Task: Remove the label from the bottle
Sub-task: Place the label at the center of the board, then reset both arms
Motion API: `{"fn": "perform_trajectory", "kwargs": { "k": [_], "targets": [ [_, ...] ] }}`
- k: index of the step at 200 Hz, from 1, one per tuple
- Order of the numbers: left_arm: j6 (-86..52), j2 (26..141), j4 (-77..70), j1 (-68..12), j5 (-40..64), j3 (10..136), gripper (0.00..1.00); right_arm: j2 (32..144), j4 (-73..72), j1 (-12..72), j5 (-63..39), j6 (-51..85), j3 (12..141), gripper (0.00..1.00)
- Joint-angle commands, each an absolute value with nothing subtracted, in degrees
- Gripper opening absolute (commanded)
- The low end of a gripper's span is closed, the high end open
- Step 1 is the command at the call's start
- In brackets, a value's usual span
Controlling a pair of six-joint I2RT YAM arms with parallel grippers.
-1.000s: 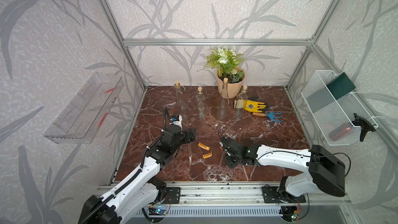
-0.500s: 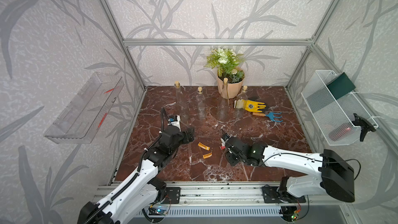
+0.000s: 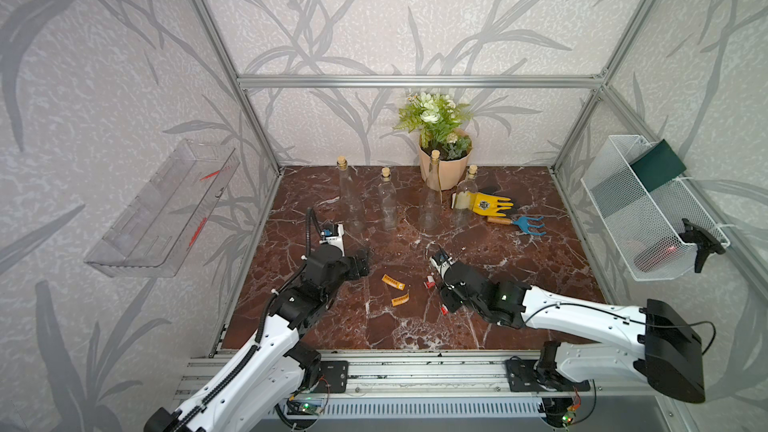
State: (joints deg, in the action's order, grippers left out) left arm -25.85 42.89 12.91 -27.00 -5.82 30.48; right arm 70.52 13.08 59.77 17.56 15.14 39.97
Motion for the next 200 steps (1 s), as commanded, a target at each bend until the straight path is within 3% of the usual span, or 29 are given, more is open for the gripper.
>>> {"fn": "perform_trajectory", "kwargs": {
  "k": [1, 114, 186, 200],
  "targets": [
    [-23.50, 41.87, 16.54, -27.21, -6.31, 33.16, 0.87, 68.20, 11.52, 59.96, 20.49, 11.31, 38.46, 0.40],
    [-18.53, 40.90, 20.20, -27.17, -8.24, 34.53, 0.87, 56.07, -1.80, 59.95, 27.41, 0.35, 26.18, 0.59],
    [-13.90, 38.28, 19.22, -27.17, -12.15, 33.03, 0.87, 46.81, -19.00, 59.94, 28.30, -7.01, 13.32, 0.59],
    [-13.06, 36.89, 17.81, -27.21, -13.50, 31.20, 0.80, 44.64, -23.20, 60.00, 28.48, -8.39, 10.44, 0.58]
  ]
}}
